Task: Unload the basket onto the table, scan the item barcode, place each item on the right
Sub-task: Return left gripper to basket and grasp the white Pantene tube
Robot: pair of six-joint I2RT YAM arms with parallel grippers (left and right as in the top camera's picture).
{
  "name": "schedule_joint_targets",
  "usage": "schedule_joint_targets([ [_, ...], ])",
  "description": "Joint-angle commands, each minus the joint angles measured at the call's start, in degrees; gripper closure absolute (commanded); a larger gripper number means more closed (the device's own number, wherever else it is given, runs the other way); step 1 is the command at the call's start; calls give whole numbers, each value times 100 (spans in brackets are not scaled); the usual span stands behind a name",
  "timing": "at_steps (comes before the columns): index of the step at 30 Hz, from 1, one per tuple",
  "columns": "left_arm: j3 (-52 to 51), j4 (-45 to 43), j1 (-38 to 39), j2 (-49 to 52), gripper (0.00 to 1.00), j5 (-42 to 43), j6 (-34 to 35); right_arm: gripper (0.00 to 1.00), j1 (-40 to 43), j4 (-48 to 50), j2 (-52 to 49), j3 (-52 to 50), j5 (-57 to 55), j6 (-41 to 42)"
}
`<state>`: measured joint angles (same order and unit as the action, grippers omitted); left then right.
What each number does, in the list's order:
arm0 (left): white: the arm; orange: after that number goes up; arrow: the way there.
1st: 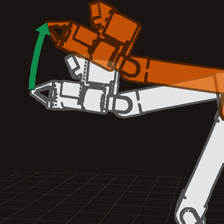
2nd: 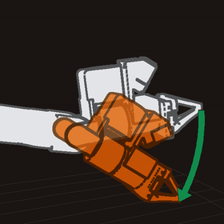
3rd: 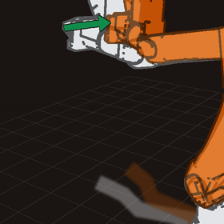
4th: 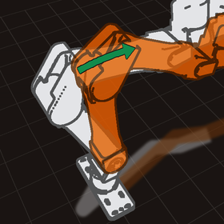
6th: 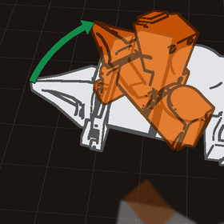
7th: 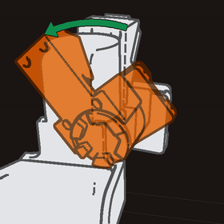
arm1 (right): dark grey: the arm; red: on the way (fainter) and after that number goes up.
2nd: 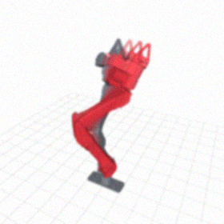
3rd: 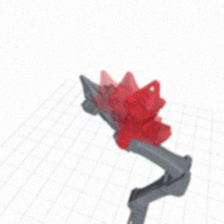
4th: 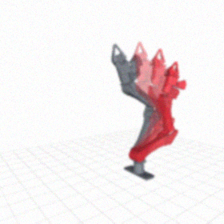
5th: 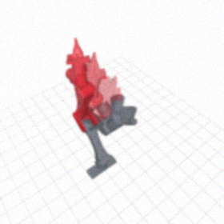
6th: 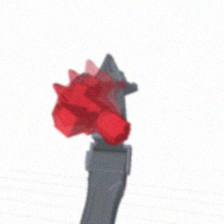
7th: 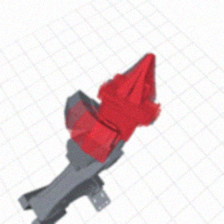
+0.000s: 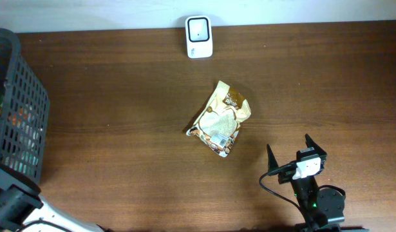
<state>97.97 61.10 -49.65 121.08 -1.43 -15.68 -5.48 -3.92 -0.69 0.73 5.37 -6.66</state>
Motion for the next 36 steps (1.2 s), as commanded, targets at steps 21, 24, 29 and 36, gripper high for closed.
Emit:
schedule_joint_targets([
  [21, -72, -358, -13, 535, 21, -415, 295, 2, -50, -20, 26, -42, -50, 2],
  [24, -98, -343, -13, 535, 19, -37, 225, 2, -50, -20, 26, -42, -52, 2],
  [29, -424, -286, -13, 535, 21, 389, -94, 2, -50, -20, 26, -42, -52, 2],
  [36, -785, -492, -13, 535, 87, 385, -90, 2, -50, -20, 26, -42, -52, 2],
])
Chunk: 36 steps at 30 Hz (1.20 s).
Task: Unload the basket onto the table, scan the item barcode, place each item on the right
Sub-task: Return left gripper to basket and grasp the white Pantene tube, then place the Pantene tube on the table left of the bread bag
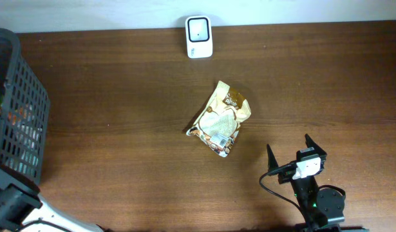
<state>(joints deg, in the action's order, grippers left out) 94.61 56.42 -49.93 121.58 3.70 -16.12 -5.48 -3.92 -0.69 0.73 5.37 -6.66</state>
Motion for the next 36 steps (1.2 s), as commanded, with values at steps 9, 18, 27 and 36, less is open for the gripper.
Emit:
schedule_joint_targets([
  [9, -4, 184, 15, 479, 100, -153, 4, 2, -50, -20, 26, -42, -52, 2],
  [18, 2382, 1871, 15, 439, 100, -195, 822, 2, -50, -20, 26, -42, -52, 2],
  [27, 4892, 3318, 31, 439, 100, 415, 1296, 2, -50, -20, 26, -42, -50, 2],
  [36, 7368, 3477, 55, 319, 100, 3314, 2144, 2, -50, -20, 26, -42, -52, 2],
])
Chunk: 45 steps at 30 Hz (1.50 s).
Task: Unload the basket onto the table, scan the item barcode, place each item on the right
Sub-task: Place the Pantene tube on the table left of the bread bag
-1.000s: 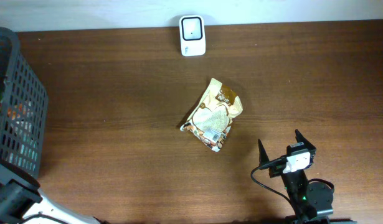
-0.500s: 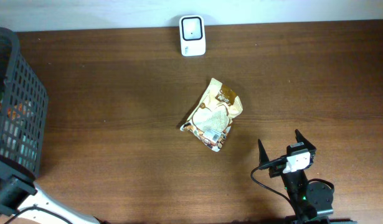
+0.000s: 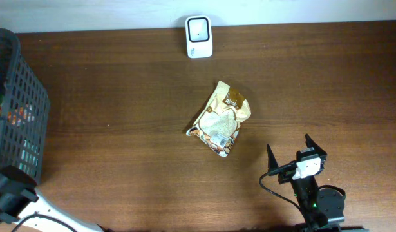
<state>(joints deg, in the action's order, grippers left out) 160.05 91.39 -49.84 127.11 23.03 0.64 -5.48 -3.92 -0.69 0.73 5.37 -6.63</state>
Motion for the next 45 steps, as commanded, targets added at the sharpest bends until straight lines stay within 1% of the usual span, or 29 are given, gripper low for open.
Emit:
schedule_joint_targets([
  [1, 988, -17, 63, -254, 100, 1478, 481, 2, -50, -20, 26, -42, -52, 0],
  [5, 1759, 94, 245, -498, 100, 1777, 555, 2, -50, -20, 26, -42, -52, 0],
  [7, 1985, 142, 514, -647, 100, 1816, 555, 2, -50, -20, 26, -42, -52, 0],
  [10, 1974, 225, 1058, -841, 100, 1812, 551, 2, -50, -20, 26, -42, -50, 0],
  [13, 1945, 535, 1788, -846, 100, 1639, 551, 2, -50, -20, 26, -42, -50, 0],
  [15, 1685, 533, 2406, -833, 100, 1504, 339, 2, -50, -20, 26, -42, -52, 0],
  [16, 1580, 533, 2586, -835, 100, 1486, 334, 2, -50, -20, 26, -42, -50, 0],
  [18, 1156, 533, 3106, -833, 100, 1314, 339, 2, -50, -20, 26, -42, -52, 0],
  [21, 328, 533, 3738, -833, 100, 782, 339, 2, -50, -20, 26, -42, -52, 0],
  [24, -850, 518, 4295, -833, 100, 343, 348, 2, -50, -20, 26, -42, -52, 0],
  [27, -1982, 256, 4675, -833, 100, 302, 413, 2, -50, -20, 26, -42, -50, 0],
  [29, -2747, -138, 4905, -833, 100, 297, 483, 2, -50, -20, 26, -42, -52, 0],
  [31, -3654, -802, 5141, -833, 100, 297, 763, 2, -50, -17, 26, -42, -52, 0],
  [34, -4594, -1644, 5355, -833, 100, 136, 1152, 1, -50, -20, 26, -42, -52, 0],
  [38, -5906, -3095, 5678, -833, 100, -382, 2164, 2, -50, -20, 26, -42, -50, 0],
  [40, -6387, -3646, 5866, -833, 100, -662, 2424, 2, -50, -20, 26, -42, -52, 0],
  [44, -6773, -4000, 6092, -831, 100, -1207, 2420, 2, -50, -20, 26, -42, -52, 0],
  [45, -6795, -3993, 6131, -831, 93, -1322, 2415, 2, -50, -20, 26, -42, -52, 0],
])
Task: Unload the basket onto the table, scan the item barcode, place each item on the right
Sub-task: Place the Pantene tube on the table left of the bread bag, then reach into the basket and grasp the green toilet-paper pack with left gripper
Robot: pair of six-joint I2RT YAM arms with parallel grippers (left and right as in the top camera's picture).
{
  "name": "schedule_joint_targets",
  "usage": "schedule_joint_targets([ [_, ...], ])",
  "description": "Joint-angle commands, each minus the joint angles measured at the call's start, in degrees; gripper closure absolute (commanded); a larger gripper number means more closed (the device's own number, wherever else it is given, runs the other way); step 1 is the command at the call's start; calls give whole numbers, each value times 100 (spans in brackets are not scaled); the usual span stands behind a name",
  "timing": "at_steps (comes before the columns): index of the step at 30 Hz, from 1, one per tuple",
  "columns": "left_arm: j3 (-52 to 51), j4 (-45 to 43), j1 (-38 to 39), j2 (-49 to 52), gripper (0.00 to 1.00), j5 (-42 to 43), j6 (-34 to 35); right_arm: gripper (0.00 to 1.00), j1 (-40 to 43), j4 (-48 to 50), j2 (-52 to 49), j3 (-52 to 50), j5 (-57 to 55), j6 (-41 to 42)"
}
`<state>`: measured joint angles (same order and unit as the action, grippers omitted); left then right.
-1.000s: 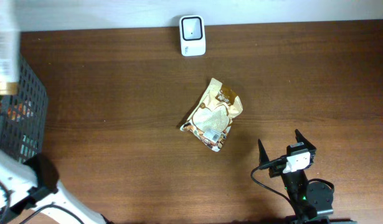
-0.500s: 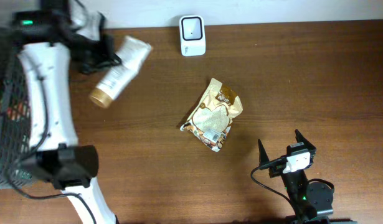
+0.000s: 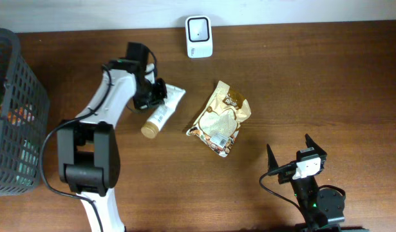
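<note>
A cream tube (image 3: pixel 161 113) with a tan cap lies slanted at the table's middle left. My left gripper (image 3: pixel 154 95) sits over its upper, white end and looks shut on it. The white barcode scanner (image 3: pixel 199 28) stands at the far edge, up and to the right of the tube. My right gripper (image 3: pixel 288 145) stands open at the front right, nothing between its fingers.
A crumpled snack bag (image 3: pixel 221 118) with a white label lies just right of the tube. A dark mesh basket (image 3: pixel 17 96) with several items inside stands at the left edge.
My left arm has moved from the front left corner out over the table. A cream tube that was not in view before is now at its gripper, left of the snack bag. The right arm is unmoved.
At all three earlier moments my left arm showed only at the front left corner beside the basket, and the table held just the snack bag and the scanner. The basket's contents shifted between those moments. Now the arm reaches over the table with a tube.
</note>
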<state>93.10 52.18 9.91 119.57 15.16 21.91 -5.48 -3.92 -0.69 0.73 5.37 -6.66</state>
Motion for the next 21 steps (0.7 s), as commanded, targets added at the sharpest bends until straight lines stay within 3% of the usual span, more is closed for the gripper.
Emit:
schedule_joint_targets([
  [1, -103, -70, 175, -76, 85, -601, 289, 2, -50, -20, 26, -42, -52, 2],
  [3, -101, -74, 181, -90, 64, -599, 289, 2, -50, -20, 26, -42, -50, 2],
  [4, -98, -76, 181, -101, 60, -599, 289, 2, -50, -17, 26, -42, -52, 2],
  [9, 39, -9, 142, -345, 59, -610, 149, 2, -50, -20, 26, -42, -52, 2],
  [13, 389, 61, 138, -1093, 57, -1093, -249, 2, -50, -17, 26, -42, -52, 2],
  [14, 516, 81, 107, -1381, 46, -1222, -483, 2, -50, -20, 26, -42, -52, 2],
  [15, 693, 131, 15, -1735, 24, -1410, -629, 2, -50, -20, 26, -42, -52, 2],
  [21, 1390, 431, -1397, -3097, 7, -1606, -881, 2, -50, -20, 26, -42, -52, 2],
])
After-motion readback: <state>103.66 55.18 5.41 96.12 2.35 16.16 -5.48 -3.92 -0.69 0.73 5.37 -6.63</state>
